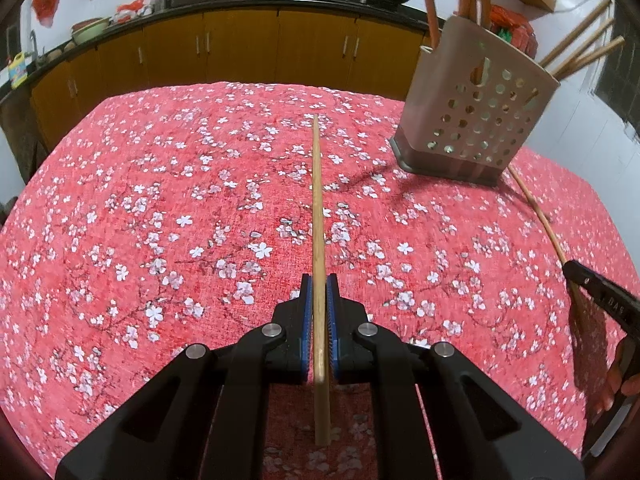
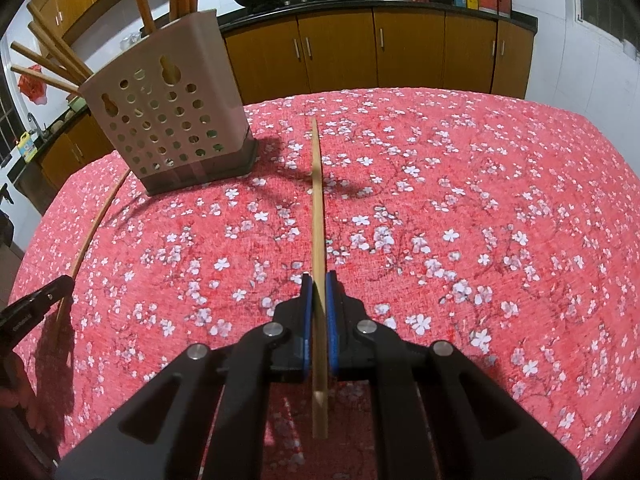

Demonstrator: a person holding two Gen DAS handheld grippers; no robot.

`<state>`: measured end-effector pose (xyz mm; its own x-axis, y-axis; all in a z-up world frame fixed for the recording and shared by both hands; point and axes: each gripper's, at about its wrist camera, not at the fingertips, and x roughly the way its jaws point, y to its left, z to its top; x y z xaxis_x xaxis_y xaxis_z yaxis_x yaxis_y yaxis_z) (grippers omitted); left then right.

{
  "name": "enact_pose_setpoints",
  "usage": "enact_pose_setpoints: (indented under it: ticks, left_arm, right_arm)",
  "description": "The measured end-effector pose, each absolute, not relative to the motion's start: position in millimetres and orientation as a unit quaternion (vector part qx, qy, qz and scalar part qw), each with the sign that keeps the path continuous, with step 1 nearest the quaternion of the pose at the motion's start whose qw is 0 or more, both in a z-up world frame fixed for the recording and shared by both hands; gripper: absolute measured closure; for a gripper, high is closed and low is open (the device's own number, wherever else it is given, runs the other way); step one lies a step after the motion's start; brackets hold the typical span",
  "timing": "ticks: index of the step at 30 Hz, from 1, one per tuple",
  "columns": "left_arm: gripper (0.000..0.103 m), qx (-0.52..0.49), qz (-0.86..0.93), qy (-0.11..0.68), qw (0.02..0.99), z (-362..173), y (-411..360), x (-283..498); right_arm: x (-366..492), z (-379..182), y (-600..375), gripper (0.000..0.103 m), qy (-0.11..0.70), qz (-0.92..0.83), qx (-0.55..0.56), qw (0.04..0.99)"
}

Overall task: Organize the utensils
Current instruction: 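Lower the left tool onto a chopstick and close while the right tool grasps another, then raise the left tool's chopstick over the holder while the right tool carries its own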

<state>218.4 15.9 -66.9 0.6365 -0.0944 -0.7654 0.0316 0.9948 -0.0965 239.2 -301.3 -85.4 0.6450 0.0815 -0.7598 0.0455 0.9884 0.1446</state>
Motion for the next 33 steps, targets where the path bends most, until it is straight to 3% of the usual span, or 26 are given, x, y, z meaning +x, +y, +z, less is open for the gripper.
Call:
enact_pose_setpoints:
  ticks: [6, 18, 33]
  left_arm:
    - [0.095, -0.051, -0.034, 0.418, 0.906, -53.7, 27.0, 211.0]
    - [0.095, -0.064, -0.048, 0.329, 0.941, 15.8, 32.3, 195.5]
    - [0.096, -0.07, -0.088, 0.267, 0.957, 68.9, 24.2, 190.6]
  right_arm:
    - [224.2, -58.3, -306.1, 0.095, 0.385, 0.013, 0.085, 0.919]
    - [200.4, 7.4, -317.8, 0.095, 0.288, 0.007, 0.096, 0.953]
    - [194.1, 63.8, -303.5, 0.095, 0.225, 0.051, 0.09, 0.969]
